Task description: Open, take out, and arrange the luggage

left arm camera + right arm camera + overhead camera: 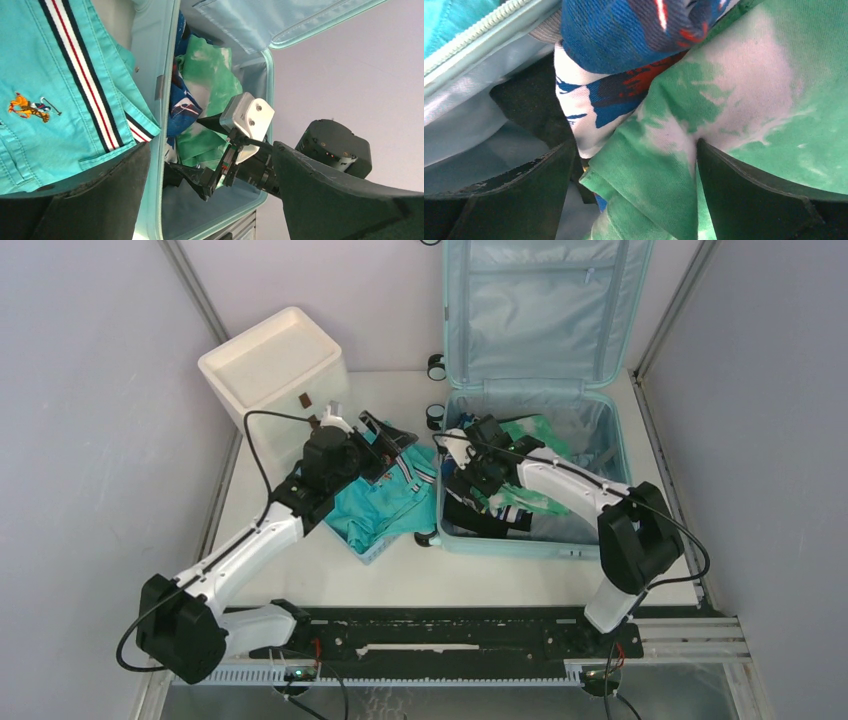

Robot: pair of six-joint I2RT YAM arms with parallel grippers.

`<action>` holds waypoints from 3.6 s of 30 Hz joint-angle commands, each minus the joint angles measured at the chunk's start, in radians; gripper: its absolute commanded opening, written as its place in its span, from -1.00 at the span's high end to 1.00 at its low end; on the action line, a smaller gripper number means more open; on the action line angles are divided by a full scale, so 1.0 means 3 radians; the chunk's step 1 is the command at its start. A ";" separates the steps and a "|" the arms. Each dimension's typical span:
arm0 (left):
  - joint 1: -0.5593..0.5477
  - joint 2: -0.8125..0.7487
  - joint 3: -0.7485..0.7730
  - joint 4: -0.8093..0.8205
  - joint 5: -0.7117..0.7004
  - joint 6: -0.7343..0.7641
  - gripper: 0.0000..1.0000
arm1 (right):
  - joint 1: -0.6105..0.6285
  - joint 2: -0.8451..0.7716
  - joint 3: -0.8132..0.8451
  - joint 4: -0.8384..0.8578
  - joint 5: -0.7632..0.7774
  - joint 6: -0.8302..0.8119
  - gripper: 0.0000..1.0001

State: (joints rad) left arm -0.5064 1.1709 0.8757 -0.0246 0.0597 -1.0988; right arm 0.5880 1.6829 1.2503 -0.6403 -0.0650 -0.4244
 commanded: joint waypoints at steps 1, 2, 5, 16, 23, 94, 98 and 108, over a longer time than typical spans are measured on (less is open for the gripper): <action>-0.0005 -0.0128 -0.0061 -0.0014 -0.0082 0.0067 -0.89 | 0.0014 0.0153 -0.0165 0.0070 0.0553 -0.0175 -0.99; -0.0004 -0.0136 -0.0067 -0.0021 -0.0083 0.0071 -0.89 | 0.0011 0.0166 -0.0195 0.0102 0.0606 -0.0218 -0.99; -0.0004 -0.0145 -0.0089 -0.0024 -0.0090 0.0068 -0.89 | 0.0010 0.0167 -0.0293 0.0180 0.0698 -0.0284 -0.94; -0.0004 -0.0052 -0.0017 -0.0018 -0.0008 0.0059 -0.89 | -0.0229 -0.0230 -0.0318 0.0081 0.0123 -0.0276 -0.01; -0.0009 0.0085 0.0098 0.0004 0.0086 0.0053 -0.89 | -0.0354 -0.0183 -0.0291 -0.0104 -0.0116 -0.0320 -0.62; -0.0616 0.1761 0.1274 0.0688 0.0509 -0.1108 -0.64 | -0.1336 -0.0874 0.0092 -0.0325 -0.2428 -0.0236 0.99; -0.0656 0.1935 0.1420 0.0690 0.0538 -0.1155 -0.65 | -0.1308 -0.0894 0.0087 -0.0329 -0.2462 -0.0227 0.99; -0.0700 0.2213 0.1677 0.0465 0.0573 -0.1128 -0.63 | -0.1163 -0.0961 0.0170 -0.0375 -0.2411 -0.0244 0.99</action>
State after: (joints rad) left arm -0.7059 1.8233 1.3106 0.1375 0.2153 -1.4338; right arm 0.2104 1.4567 1.2339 -0.7528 -0.6884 -0.5282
